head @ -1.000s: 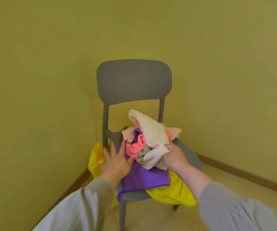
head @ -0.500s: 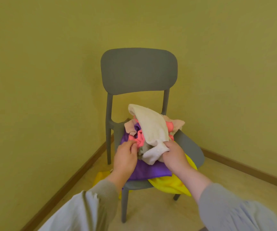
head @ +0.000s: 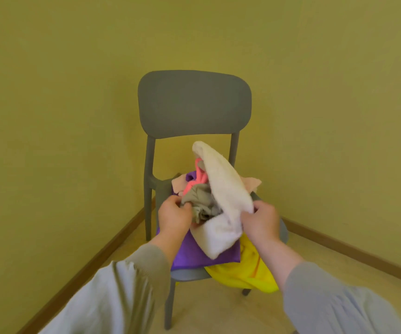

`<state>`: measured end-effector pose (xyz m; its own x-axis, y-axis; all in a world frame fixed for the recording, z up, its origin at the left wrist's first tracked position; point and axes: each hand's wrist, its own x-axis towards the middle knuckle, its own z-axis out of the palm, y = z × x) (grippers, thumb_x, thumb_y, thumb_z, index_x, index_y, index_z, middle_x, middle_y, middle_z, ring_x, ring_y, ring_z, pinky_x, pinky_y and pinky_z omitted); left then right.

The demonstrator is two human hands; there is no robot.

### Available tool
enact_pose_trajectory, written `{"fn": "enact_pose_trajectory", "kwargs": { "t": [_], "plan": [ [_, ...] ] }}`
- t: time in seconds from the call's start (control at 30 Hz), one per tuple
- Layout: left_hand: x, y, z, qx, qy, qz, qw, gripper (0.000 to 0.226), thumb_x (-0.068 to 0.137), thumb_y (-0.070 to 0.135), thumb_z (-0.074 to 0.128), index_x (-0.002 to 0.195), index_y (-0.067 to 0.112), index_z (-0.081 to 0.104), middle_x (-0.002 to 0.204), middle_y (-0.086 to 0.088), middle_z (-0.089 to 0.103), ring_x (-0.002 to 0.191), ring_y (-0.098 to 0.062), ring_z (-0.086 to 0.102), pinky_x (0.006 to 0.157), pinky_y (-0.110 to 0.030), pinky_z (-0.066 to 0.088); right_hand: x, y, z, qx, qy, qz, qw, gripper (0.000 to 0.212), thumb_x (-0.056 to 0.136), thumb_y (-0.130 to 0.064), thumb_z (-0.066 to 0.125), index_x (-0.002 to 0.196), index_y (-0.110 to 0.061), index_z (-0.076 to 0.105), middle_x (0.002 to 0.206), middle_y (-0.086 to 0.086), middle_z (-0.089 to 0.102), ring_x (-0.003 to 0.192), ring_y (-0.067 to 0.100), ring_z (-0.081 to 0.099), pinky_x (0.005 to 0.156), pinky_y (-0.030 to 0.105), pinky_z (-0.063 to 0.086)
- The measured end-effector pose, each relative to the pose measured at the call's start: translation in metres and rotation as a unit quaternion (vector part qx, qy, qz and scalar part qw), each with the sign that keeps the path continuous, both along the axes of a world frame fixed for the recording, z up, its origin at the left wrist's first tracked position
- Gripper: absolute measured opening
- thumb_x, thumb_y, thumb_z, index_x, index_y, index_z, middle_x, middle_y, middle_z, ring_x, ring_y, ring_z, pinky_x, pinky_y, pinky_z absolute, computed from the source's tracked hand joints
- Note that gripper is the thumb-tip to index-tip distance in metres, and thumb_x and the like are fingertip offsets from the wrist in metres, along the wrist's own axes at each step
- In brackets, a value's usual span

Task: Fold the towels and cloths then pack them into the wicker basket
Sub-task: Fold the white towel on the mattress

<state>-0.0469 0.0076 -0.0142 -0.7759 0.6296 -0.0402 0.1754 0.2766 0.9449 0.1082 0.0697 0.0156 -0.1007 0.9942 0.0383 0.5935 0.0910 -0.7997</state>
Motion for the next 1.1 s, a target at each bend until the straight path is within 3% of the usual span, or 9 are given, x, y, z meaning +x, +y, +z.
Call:
{"fn": "enact_pose_trajectory", "kwargs": {
  "t": [0.1, 0.2, 0.3, 0.43, 0.6, 0.73, 0.87, 1.03, 1.1],
  "plan": [
    [-0.002, 0.005, 0.009, 0.004, 0.122, -0.004, 0.993, 0.01, 0.083, 0.008, 0.055, 0.092, 0.013, 0.054, 0.107, -0.006, 0.055, 0.1, -0.027, 0.051, 0.074, -0.029, 0.04, 0.001, 0.009, 0.021, 0.036, 0.108, -0.03, 0.993, 0.017, 0.082, 0.005, 0.049, 0.075, -0.008, 0.056, 0.068, 0.001, 0.053, 0.074, 0.018, 0.047, 0.064, 0.024, 0.033],
    [-0.001, 0.012, 0.006, -0.089, 0.366, -0.128, 0.917, 0.066, 0.078, 0.021, 0.064, 0.138, 0.029, 0.036, 0.157, 0.002, 0.01, 0.143, -0.024, 0.013, 0.112, -0.048, 0.022, 0.0, 0.018, 0.038, 0.024, 0.149, -0.016, 0.988, 0.024, 0.083, 0.006, 0.046, 0.099, -0.002, 0.062, 0.09, 0.007, 0.062, 0.084, 0.017, 0.053, 0.073, 0.025, 0.038],
    [0.005, 0.022, -0.007, -0.118, 0.448, -0.249, 0.851, 0.084, 0.086, 0.019, 0.058, 0.149, 0.043, 0.008, 0.16, 0.003, -0.007, 0.142, -0.023, 0.017, 0.102, -0.048, 0.039, -0.001, 0.025, 0.049, 0.01, 0.175, -0.009, 0.984, 0.031, 0.084, 0.005, 0.045, 0.106, -0.007, 0.062, 0.095, 0.005, 0.063, 0.086, 0.017, 0.055, 0.067, 0.023, 0.04],
    [0.007, 0.032, -0.012, -0.177, 0.48, -0.251, 0.822, 0.052, 0.096, 0.018, 0.046, 0.145, 0.03, 0.033, 0.141, -0.004, 0.037, 0.114, -0.027, 0.051, 0.073, -0.036, 0.052, -0.008, 0.029, 0.059, -0.002, 0.226, -0.025, 0.974, 0.033, 0.083, 0.006, 0.043, 0.107, -0.007, 0.062, 0.098, 0.005, 0.064, 0.087, 0.017, 0.057, 0.07, 0.025, 0.042],
    [0.005, 0.033, 0.009, -0.16, 0.549, -0.219, 0.791, 0.041, 0.092, 0.016, 0.053, 0.133, 0.016, 0.051, 0.126, -0.008, 0.049, 0.111, -0.026, 0.054, 0.073, -0.032, 0.046, -0.022, 0.04, 0.092, -0.04, 0.343, -0.04, 0.938, 0.035, 0.077, 0.01, 0.039, 0.088, -0.014, 0.062, 0.09, 0.005, 0.065, 0.092, 0.025, 0.063, 0.083, 0.039, 0.053],
    [0.008, 0.027, 0.023, -0.214, 0.616, -0.245, 0.717, 0.048, 0.045, 0.038, 0.091, 0.085, 0.017, 0.077, 0.082, -0.004, 0.068, 0.071, -0.019, 0.064, 0.053, -0.02, 0.047, -0.019, 0.04, 0.13, -0.108, 0.53, -0.039, 0.84, 0.04, 0.079, 0.022, 0.033, 0.088, -0.006, 0.06, 0.087, 0.011, 0.063, 0.082, 0.023, 0.062, 0.079, 0.036, 0.054],
    [0.015, 0.019, 0.014, -0.29, 0.624, -0.306, 0.658, 0.051, 0.093, 0.021, 0.049, 0.142, 0.008, 0.038, 0.138, -0.01, 0.045, 0.128, -0.03, 0.038, 0.097, -0.035, 0.039, -0.009, 0.041, 0.145, -0.14, 0.608, -0.046, 0.78, 0.047, 0.076, 0.026, 0.031, 0.111, 0.007, 0.056, 0.103, 0.021, 0.061, 0.086, 0.028, 0.063, 0.075, 0.036, 0.056],
    [0.02, 0.013, 0.019, -0.315, 0.534, -0.259, 0.741, 0.054, 0.094, 0.024, 0.045, 0.145, 0.017, 0.028, 0.147, -0.006, 0.026, 0.136, -0.027, 0.026, 0.092, -0.031, 0.038, -0.005, 0.041, 0.153, -0.146, 0.613, -0.026, 0.776, 0.049, 0.074, 0.024, 0.033, 0.116, 0.011, 0.055, 0.106, 0.023, 0.062, 0.086, 0.03, 0.064, 0.065, 0.033, 0.057],
    [0.017, 0.014, 0.014, -0.257, 0.545, -0.22, 0.767, 0.054, 0.086, 0.033, 0.049, 0.137, 0.02, 0.039, 0.147, -0.008, 0.029, 0.133, -0.032, 0.031, 0.095, -0.04, 0.04, -0.007, 0.036, 0.149, -0.1, 0.52, -0.016, 0.848, 0.042, 0.077, 0.019, 0.034, 0.109, 0.003, 0.058, 0.097, 0.017, 0.063, 0.087, 0.029, 0.062, 0.067, 0.032, 0.054]
  ]
}}
